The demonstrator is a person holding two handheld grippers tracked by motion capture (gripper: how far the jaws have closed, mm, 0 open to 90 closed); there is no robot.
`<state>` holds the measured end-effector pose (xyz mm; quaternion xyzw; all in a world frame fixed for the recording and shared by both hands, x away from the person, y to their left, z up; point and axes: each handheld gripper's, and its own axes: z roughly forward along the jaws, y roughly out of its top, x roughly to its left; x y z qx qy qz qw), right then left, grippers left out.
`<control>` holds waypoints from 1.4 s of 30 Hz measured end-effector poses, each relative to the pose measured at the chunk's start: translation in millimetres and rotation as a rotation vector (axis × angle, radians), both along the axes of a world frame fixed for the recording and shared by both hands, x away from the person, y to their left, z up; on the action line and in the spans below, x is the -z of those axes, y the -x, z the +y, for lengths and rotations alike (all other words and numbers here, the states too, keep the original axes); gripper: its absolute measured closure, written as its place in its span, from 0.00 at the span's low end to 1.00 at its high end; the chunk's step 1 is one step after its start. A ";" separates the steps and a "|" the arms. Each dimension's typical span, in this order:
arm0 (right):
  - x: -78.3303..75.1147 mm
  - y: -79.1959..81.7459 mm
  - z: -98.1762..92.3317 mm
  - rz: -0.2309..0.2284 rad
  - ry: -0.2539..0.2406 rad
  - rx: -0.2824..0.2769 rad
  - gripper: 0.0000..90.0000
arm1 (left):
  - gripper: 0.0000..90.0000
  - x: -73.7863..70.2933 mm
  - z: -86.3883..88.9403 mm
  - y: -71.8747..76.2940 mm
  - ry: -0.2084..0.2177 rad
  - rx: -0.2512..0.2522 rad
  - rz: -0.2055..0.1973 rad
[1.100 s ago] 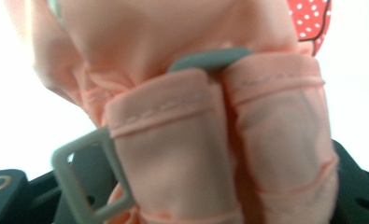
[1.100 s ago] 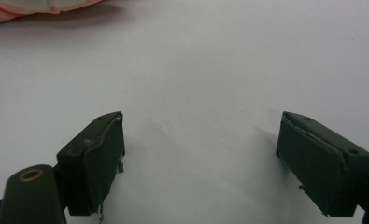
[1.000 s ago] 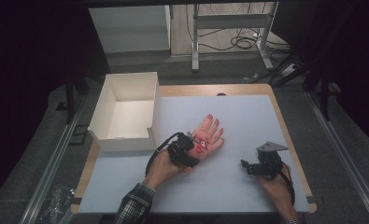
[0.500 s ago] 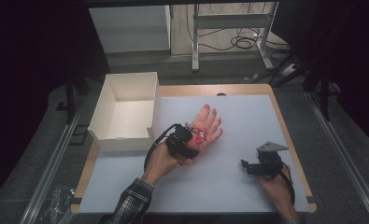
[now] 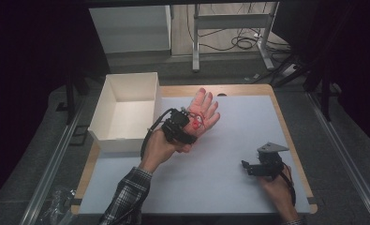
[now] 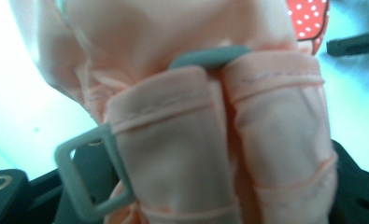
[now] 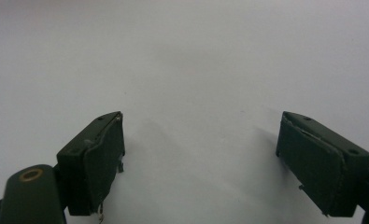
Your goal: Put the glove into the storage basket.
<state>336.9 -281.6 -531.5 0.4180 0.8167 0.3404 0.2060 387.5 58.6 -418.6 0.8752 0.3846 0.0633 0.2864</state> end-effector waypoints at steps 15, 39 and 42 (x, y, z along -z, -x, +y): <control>-0.1 -0.1 -0.1 0.000 0.000 -0.001 0.17 | 0.50 -48.7 23.2 -21.4 0.000 -0.084 -0.032; 0.0 -0.2 -0.2 -0.002 0.001 0.000 0.17 | 0.49 -82.3 102.3 -42.1 -0.031 -0.327 -0.081; 0.0 -0.1 -0.2 -0.002 0.001 0.000 0.17 | 0.49 -79.8 115.0 -42.8 -0.033 -0.360 -0.077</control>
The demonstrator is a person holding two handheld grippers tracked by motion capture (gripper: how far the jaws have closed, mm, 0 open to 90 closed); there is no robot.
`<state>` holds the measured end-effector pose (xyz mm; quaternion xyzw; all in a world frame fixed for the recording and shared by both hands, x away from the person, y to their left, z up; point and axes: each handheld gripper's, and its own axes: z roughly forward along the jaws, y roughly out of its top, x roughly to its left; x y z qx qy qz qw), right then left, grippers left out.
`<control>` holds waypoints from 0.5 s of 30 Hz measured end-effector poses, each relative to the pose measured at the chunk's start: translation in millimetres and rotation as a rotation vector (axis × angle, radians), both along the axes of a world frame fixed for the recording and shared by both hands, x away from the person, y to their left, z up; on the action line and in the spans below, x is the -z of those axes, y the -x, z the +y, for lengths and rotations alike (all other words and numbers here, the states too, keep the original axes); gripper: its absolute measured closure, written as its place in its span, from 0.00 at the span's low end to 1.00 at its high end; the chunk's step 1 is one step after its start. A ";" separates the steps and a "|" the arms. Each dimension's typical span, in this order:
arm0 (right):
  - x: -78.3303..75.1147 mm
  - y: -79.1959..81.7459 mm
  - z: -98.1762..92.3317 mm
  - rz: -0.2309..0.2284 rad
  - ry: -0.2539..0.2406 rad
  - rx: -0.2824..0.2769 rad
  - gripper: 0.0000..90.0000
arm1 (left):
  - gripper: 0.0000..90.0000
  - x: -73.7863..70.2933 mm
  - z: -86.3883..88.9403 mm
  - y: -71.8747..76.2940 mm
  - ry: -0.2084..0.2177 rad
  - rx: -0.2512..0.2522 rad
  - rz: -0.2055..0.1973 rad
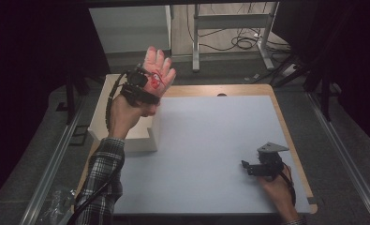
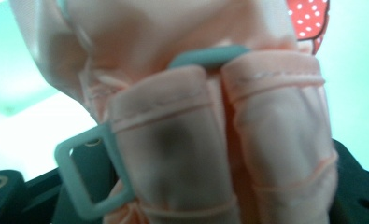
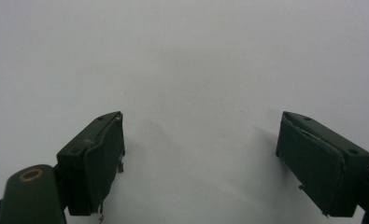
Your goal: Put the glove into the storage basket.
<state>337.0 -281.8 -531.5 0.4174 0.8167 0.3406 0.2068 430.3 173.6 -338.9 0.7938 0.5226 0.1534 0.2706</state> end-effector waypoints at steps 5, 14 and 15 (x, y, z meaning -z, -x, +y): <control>0.0 0.0 0.0 0.000 0.000 -0.001 0.17 | 0.48 7.8 21.7 -0.9 0.009 -0.066 0.008; 0.0 0.1 0.1 0.000 0.000 0.000 0.17 | 0.48 31.7 50.0 -5.2 0.012 -0.150 0.020; 0.0 0.0 0.0 0.000 0.000 0.001 0.17 | 0.48 35.3 51.6 -6.5 0.012 -0.154 0.022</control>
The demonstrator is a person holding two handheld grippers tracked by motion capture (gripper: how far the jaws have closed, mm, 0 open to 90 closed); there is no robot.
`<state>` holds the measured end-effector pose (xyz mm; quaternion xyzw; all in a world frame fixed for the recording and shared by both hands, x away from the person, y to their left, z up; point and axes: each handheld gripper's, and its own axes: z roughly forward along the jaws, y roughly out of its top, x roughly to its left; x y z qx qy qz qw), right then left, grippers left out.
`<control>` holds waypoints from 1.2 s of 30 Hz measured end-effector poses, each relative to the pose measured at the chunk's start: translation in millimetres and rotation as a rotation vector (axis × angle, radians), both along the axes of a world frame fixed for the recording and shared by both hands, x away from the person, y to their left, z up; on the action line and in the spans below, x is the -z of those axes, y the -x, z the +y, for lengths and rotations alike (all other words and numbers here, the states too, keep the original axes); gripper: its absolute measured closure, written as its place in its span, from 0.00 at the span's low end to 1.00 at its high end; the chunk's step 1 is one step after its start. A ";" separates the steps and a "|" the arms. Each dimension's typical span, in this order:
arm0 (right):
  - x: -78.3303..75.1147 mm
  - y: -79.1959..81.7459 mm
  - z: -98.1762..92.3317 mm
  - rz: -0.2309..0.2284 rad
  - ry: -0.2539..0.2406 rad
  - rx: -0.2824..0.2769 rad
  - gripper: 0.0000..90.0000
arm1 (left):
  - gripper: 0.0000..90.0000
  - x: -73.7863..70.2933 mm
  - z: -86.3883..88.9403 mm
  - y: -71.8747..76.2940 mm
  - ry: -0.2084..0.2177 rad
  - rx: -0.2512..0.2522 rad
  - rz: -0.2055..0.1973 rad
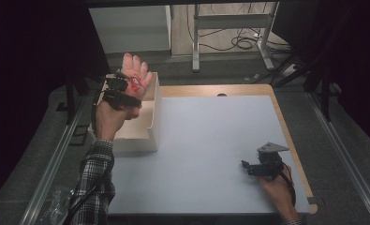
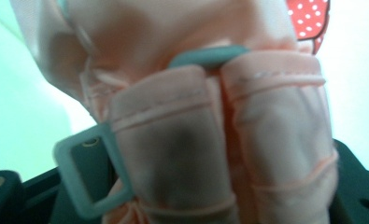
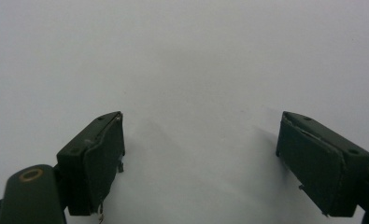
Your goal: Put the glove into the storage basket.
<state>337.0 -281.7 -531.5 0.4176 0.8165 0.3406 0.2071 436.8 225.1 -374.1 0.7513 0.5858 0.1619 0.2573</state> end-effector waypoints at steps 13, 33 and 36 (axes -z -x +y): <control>0.0 0.0 0.0 0.000 0.000 0.000 0.17 | 0.46 52.7 1.9 -23.3 -0.013 -0.036 0.040; 0.0 0.0 0.0 0.000 0.000 0.000 0.17 | 0.44 99.5 -21.2 -51.1 -0.081 -0.027 0.205; 0.0 -0.1 -0.1 0.000 0.000 0.000 0.17 | 0.41 104.3 -23.3 -54.7 -0.075 -0.022 0.240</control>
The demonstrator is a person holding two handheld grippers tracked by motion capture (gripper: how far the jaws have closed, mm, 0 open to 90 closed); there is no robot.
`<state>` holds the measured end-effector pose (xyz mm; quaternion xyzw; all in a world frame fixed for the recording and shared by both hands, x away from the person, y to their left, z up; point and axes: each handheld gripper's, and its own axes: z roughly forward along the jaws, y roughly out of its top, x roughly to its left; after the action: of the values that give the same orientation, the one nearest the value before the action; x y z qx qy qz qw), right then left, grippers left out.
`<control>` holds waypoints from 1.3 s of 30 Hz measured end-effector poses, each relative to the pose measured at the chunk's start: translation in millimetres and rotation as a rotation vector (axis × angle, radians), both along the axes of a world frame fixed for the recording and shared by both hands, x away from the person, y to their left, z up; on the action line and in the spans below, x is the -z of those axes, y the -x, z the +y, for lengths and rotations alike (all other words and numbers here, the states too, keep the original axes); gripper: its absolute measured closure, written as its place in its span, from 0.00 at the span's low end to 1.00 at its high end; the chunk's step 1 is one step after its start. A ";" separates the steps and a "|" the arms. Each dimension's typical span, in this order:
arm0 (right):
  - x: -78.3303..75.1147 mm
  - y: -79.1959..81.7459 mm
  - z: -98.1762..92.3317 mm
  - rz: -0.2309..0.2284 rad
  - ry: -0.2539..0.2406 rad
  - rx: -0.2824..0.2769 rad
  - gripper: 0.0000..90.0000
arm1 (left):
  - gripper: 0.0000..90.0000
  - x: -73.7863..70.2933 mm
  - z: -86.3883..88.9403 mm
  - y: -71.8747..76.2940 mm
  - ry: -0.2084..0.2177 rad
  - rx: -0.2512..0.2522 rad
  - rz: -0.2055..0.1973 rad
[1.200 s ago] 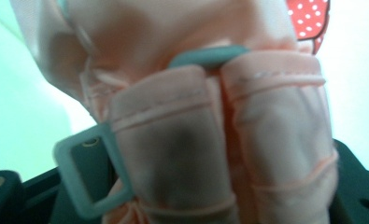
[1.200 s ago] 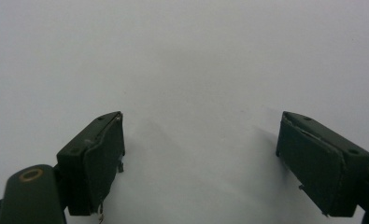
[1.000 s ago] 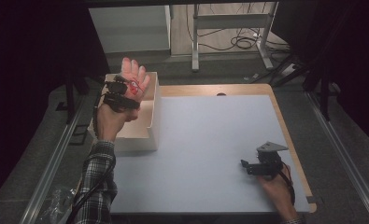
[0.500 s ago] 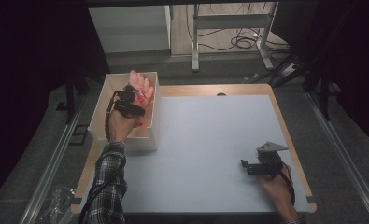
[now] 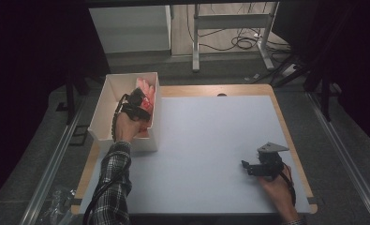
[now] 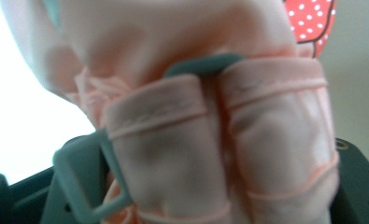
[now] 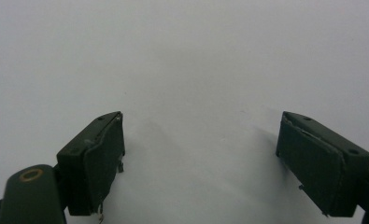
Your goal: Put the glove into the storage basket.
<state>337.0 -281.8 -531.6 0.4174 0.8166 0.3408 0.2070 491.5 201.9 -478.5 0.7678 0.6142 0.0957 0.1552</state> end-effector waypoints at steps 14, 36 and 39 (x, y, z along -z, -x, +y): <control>0.0 0.0 -0.1 0.000 0.001 -0.001 0.17 | 0.08 0.6 1.5 -5.7 0.005 0.003 0.056; 0.0 0.1 0.0 0.000 0.000 0.000 0.17 | 0.02 -38.2 16.7 23.9 0.048 0.024 -0.150; 0.0 0.1 0.1 0.000 0.000 0.001 0.17 | 0.02 -41.8 17.9 28.7 0.040 0.039 -0.174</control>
<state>337.0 -281.7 -531.6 0.4177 0.8165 0.3407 0.2071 462.8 219.7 -436.6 0.7652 0.5851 0.1465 0.2252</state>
